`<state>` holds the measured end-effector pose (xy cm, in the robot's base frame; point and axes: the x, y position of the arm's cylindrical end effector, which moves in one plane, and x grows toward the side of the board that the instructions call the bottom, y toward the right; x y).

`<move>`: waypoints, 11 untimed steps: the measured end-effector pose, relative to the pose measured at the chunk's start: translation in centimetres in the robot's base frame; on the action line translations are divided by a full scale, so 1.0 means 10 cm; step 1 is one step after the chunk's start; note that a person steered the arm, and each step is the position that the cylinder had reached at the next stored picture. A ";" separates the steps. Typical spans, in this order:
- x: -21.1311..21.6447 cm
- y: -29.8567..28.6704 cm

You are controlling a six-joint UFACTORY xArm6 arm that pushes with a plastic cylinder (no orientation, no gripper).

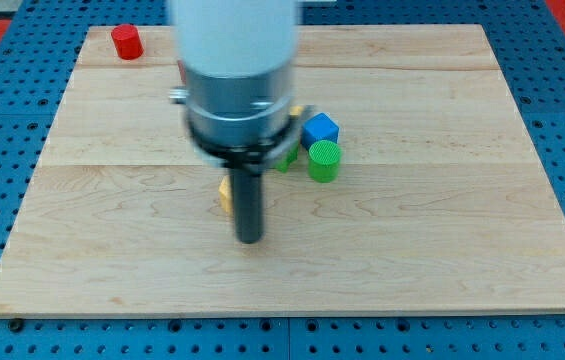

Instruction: Push the red star parallel left to the blue triangle

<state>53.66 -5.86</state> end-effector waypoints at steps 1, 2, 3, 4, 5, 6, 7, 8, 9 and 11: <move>-0.21 -0.04; -0.53 0.47; -0.26 0.25; -0.16 -0.61; -0.42 -1.30; -1.30 -1.36; -1.88 -1.47; -2.63 -1.31; -2.84 -0.96; -2.45 -0.46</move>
<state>29.18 -10.43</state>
